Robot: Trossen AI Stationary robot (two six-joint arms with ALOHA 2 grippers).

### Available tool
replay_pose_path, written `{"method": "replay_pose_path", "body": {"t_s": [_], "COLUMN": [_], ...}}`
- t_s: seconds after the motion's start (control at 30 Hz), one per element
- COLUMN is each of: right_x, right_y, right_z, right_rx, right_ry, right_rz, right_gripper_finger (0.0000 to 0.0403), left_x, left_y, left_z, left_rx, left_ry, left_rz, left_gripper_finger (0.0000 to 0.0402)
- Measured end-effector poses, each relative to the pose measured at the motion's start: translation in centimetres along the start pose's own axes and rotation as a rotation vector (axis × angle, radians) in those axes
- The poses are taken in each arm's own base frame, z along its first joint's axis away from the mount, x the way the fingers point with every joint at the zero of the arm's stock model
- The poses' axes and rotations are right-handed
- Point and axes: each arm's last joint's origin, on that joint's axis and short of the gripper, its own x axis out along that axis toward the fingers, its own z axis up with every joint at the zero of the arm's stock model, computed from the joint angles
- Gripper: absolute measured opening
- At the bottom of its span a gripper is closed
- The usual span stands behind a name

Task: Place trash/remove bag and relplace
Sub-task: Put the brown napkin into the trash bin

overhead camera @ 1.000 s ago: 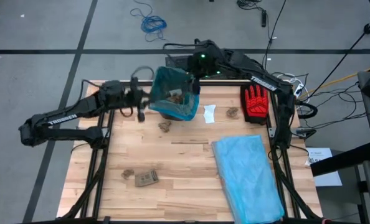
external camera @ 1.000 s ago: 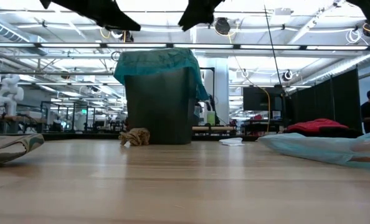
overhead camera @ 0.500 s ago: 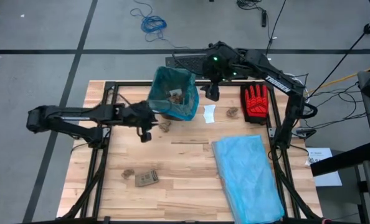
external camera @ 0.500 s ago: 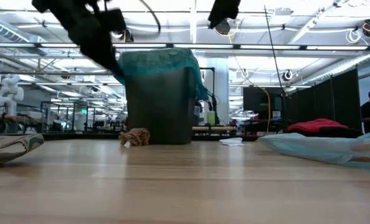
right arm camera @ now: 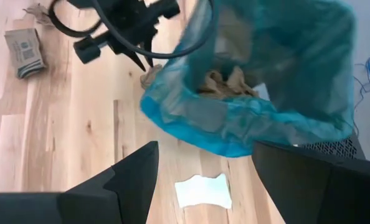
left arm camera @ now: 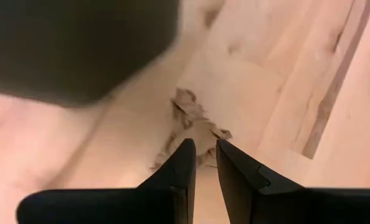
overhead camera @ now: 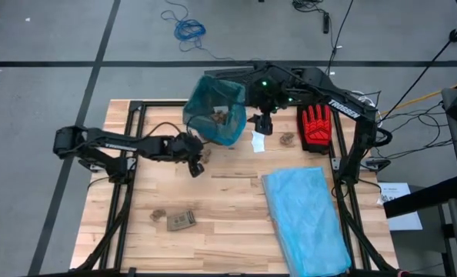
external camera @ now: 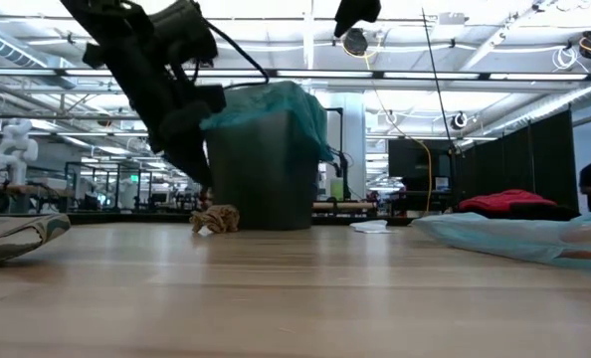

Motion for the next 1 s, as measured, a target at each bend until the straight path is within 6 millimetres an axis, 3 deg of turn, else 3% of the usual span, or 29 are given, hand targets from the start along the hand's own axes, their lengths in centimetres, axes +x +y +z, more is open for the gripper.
{"method": "replay_pose_path", "body": {"t_s": [0.5,0.63,0.77,1.0], "right_x": [0.0,0.0,0.0,0.0], "right_y": [0.0,0.0,0.0,0.0], "right_z": [0.1,0.1,0.1,0.1], "right_rx": [-0.027,-0.028,-0.028,-0.028], "right_ry": [-0.008,-0.008,-0.009,-0.008], "right_rz": [-0.002,-0.002,-0.002,-0.002], "right_gripper_finger": [0.0251,0.0251,0.0251,0.0251], "left_x": [5.0,5.3,3.9,-1.6], "left_y": [-0.7,-0.8,-1.0,-1.6], "left_z": [-0.7,-0.8,-0.1,2.9], "left_rx": [0.012,0.015,0.02,0.067], "left_ry": [0.04,0.042,-0.003,-0.229], "left_rz": [0.015,0.027,0.004,-0.077], "left_gripper_finger": [0.006,0.0027,0.0004,0.0001]}}
